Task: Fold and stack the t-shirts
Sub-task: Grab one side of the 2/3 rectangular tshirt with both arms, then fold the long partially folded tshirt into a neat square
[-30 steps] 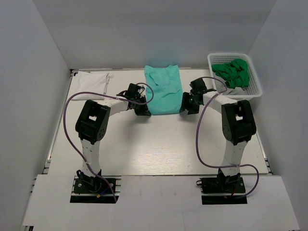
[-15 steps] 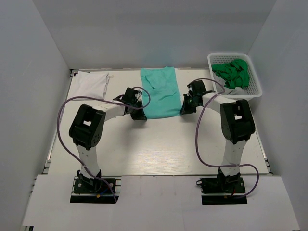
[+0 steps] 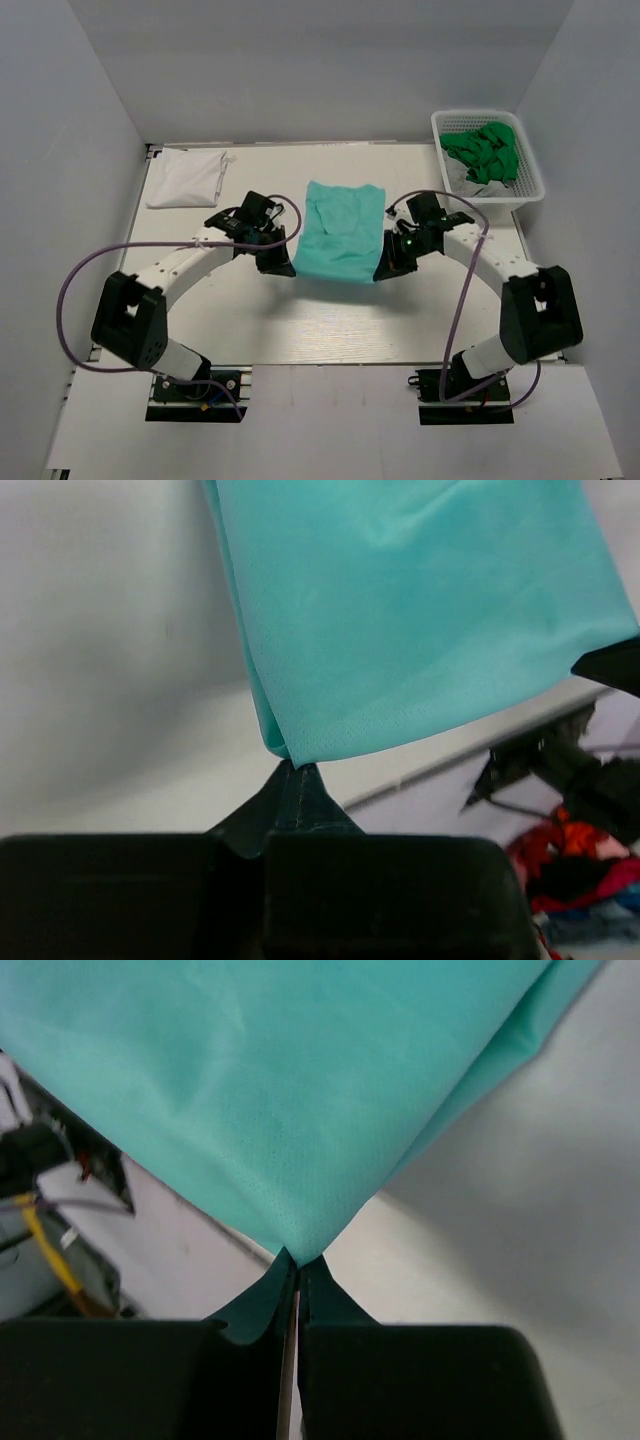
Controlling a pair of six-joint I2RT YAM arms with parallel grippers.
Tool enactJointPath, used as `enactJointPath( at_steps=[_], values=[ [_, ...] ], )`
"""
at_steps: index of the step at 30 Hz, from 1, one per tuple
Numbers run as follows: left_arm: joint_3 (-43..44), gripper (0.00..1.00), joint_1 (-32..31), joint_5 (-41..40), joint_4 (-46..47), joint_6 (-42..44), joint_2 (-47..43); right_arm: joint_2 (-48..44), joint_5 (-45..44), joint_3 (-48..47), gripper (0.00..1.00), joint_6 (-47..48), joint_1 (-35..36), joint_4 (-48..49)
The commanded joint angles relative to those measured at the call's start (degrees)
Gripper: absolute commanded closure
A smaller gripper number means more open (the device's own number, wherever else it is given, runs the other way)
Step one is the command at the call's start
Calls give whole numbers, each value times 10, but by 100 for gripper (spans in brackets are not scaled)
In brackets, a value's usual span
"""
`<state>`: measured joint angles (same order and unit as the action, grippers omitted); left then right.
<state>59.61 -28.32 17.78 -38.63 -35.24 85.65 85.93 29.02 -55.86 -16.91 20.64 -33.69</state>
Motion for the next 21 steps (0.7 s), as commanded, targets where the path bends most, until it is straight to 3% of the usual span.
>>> enactJointPath(
  at_steps=[1,7,12,21],
  values=[
    [13,100,-9,44,-144,-9,-64,-52,59,11,100,13,15,-139],
    [70,100,-9,67,-279,-21,-98,-103,147,-3,100,34,20,-244],
    [182,100,-9,38,-337,-6,-73,-97,175,-22,100,52,21,-279],
    [248,100,4,3,-273,8,-22,-55,150,-101,100,51,13,-292]
  ],
)
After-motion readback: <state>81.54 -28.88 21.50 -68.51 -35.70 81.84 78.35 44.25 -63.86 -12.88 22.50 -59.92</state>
